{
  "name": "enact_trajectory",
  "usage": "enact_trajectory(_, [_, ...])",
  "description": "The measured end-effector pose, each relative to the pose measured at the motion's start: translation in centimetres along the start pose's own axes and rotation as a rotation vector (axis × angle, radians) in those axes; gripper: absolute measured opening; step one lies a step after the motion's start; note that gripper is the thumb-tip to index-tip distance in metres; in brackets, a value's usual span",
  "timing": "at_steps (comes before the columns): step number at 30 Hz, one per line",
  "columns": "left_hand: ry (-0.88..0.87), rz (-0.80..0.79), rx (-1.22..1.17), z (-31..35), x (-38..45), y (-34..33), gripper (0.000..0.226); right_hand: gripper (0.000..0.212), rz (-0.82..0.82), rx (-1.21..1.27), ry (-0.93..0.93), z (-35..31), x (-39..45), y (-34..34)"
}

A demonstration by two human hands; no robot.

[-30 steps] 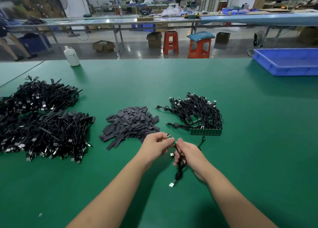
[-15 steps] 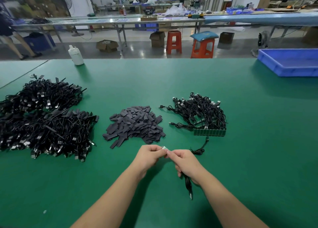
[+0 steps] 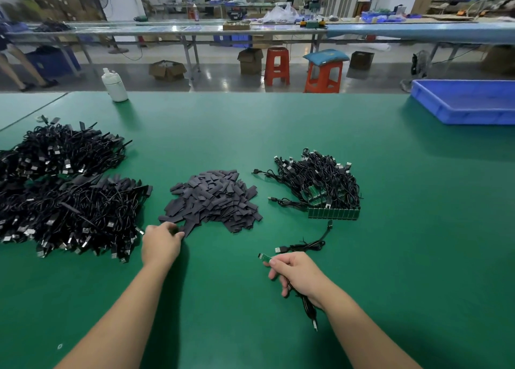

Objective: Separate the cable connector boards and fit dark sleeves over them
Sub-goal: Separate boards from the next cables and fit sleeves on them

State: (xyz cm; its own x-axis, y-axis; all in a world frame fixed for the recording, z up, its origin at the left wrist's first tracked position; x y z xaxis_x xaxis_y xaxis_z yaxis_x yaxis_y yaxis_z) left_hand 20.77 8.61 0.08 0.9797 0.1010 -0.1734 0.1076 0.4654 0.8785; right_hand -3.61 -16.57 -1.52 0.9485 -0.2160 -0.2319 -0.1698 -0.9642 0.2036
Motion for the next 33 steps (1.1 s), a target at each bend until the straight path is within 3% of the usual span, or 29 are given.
enact_trajectory(6, [0.065,-0.085,-0.063,-0.2,1.2,-0.1,0.010,0.023,0.031,0.045,-0.016,0.1,0.1,0.1])
enact_trajectory(11, [-0.081,0.002,0.090,1.1,0.5,0.5,0.010,0.029,0.036,0.035,-0.035,0.0,0.1,0.0])
enact_trajectory(16, [-0.066,0.033,-0.157,0.5,0.1,0.9,0.004,0.023,0.047,0.038,-0.039,0.2,0.2,0.1])
enact_trajectory(20, [-0.175,0.119,-0.325,2.4,-2.2,2.6,0.012,0.026,0.059,0.022,-0.039,0.7,0.3,0.3])
enact_trajectory(22, [-0.213,0.005,-0.436,3.8,-4.2,2.0,0.012,0.027,0.050,0.019,-0.035,0.8,0.4,0.3])
enact_trajectory(26, [-0.376,-0.456,-0.525,7.8,-10.4,-2.9,0.015,0.027,0.030,0.065,-0.031,0.7,0.4,0.2])
enact_trajectory(29, [-0.517,-0.509,-0.440,9.6,-14.1,-4.8,0.014,0.023,0.016,0.101,-0.027,0.4,0.4,0.1])
enact_trajectory(33, [-0.741,-0.414,-0.127,10.9,-16.1,-5.9,0.010,0.022,0.040,0.176,-0.015,0.5,0.3,0.3])
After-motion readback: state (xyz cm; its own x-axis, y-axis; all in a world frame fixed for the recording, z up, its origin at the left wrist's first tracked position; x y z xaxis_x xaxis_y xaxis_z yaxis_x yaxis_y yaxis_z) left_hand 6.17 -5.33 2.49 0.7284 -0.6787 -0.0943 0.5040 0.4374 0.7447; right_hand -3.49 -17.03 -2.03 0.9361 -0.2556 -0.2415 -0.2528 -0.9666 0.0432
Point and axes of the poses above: each hand's wrist, its own x-axis towards the middle knuckle, its own y-axis out of the back of the hand, z = x × y, the point moved 10 cm from there along x, towards the middle knuckle, and after that the axes turned 9 degrees about y, right-handed, at the moved point
